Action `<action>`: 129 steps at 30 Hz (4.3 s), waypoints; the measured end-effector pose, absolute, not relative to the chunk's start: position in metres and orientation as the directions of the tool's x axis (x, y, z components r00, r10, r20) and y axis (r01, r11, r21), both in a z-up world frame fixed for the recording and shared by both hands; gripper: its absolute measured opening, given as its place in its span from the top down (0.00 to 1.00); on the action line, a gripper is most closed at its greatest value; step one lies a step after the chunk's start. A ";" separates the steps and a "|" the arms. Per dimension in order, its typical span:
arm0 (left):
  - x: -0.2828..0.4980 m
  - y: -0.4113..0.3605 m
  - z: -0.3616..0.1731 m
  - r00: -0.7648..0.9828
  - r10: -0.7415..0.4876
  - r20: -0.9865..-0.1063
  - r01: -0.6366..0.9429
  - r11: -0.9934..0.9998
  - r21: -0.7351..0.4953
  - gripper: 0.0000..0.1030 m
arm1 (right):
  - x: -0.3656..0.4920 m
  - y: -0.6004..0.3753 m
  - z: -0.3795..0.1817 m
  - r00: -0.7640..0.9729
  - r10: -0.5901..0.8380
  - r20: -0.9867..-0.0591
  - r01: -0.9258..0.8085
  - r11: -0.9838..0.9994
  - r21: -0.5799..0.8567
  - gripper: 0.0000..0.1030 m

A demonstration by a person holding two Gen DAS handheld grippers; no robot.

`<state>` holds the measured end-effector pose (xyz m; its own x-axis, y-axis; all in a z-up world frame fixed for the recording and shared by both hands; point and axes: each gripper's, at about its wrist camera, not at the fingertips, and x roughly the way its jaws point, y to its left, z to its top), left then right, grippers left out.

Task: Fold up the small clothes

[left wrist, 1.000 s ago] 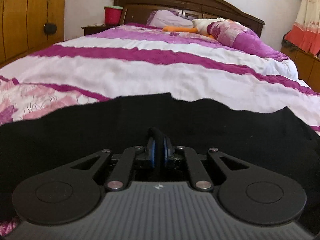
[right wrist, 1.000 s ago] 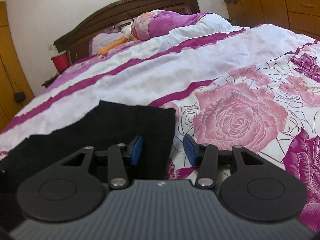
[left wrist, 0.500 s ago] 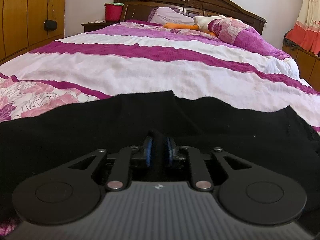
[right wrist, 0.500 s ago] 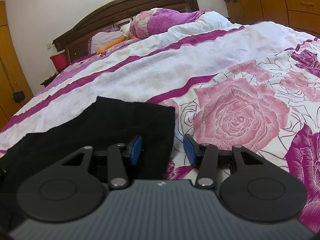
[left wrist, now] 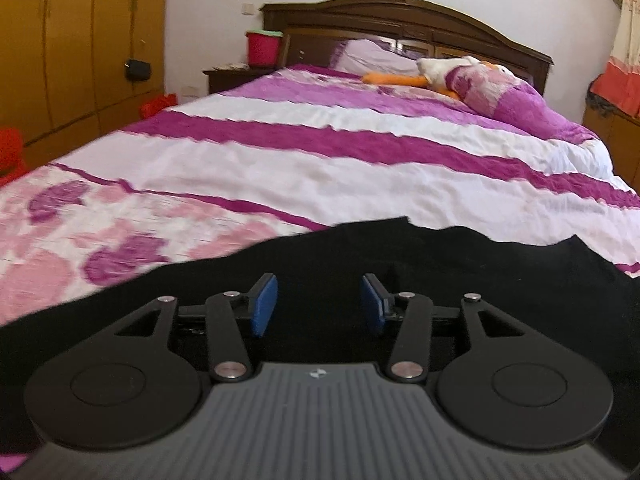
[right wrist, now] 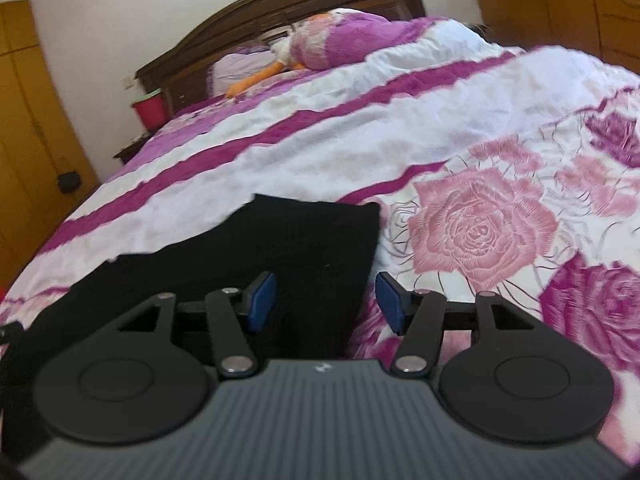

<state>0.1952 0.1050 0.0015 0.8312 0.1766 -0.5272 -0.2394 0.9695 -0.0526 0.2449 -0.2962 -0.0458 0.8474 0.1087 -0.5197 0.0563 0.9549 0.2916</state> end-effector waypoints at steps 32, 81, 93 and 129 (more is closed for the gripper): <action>0.072 0.201 -0.057 0.705 0.372 -0.604 -0.353 0.923 0.157 0.27 | 0.095 -0.244 -0.030 0.718 0.218 -0.661 0.001 0.949 0.314 0.43; 0.184 0.014 0.047 0.942 -0.041 -0.332 0.025 0.998 -0.050 0.94 | 0.085 -0.266 -0.052 0.738 0.279 -0.615 0.029 0.896 0.442 0.43; 0.216 -0.025 -0.031 0.811 -0.156 -0.564 0.119 0.988 -0.102 0.92 | 0.087 -0.278 -0.065 0.732 0.284 -0.620 0.050 0.885 0.464 0.44; 0.057 0.128 -0.021 0.759 0.111 -0.641 -0.237 0.965 -0.114 0.52 | 0.141 -0.098 -0.011 0.612 0.524 -0.592 -0.435 0.849 0.301 0.41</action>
<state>0.0567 0.1277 -0.0205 0.7593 0.1108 -0.6413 -0.2369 0.9649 -0.1138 0.1410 -0.0976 -0.0111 0.6124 0.5237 -0.5922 -0.4350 0.8487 0.3007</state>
